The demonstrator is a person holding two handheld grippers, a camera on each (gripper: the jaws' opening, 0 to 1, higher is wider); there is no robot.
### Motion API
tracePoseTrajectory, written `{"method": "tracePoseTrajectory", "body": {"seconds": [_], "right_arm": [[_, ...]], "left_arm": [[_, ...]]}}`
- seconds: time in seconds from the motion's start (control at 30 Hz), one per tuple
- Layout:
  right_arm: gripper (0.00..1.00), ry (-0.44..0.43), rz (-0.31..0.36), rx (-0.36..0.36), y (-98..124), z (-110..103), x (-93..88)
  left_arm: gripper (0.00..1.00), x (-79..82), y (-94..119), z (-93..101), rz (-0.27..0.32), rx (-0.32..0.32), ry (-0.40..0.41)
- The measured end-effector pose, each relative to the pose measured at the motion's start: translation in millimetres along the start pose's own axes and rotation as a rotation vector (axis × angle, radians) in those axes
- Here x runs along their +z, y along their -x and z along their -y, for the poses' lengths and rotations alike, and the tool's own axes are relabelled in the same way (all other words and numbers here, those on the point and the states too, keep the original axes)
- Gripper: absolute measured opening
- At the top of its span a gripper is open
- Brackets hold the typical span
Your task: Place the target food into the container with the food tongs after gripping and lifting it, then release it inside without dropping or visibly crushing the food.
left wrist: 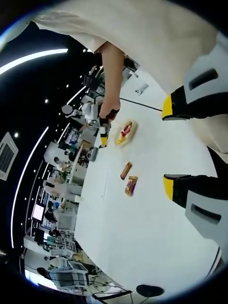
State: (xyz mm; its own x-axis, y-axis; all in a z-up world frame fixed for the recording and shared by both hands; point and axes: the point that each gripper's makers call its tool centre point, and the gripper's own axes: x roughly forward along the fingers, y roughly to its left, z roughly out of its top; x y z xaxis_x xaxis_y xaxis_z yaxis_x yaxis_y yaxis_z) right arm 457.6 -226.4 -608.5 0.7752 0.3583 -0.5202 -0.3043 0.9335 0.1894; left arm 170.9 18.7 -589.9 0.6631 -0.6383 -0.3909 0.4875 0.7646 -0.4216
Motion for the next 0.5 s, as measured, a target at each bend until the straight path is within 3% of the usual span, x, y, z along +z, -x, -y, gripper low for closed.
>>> {"method": "tracePoseTrajectory", "body": {"seconds": [0.5], "right_arm": [[0.22,-0.015,0.049,-0.042,16.8,11.7,13.7]], "left_arm": [[0.45,3.0,1.2,-2.2,-0.009,-0.035,-0.023]]}}
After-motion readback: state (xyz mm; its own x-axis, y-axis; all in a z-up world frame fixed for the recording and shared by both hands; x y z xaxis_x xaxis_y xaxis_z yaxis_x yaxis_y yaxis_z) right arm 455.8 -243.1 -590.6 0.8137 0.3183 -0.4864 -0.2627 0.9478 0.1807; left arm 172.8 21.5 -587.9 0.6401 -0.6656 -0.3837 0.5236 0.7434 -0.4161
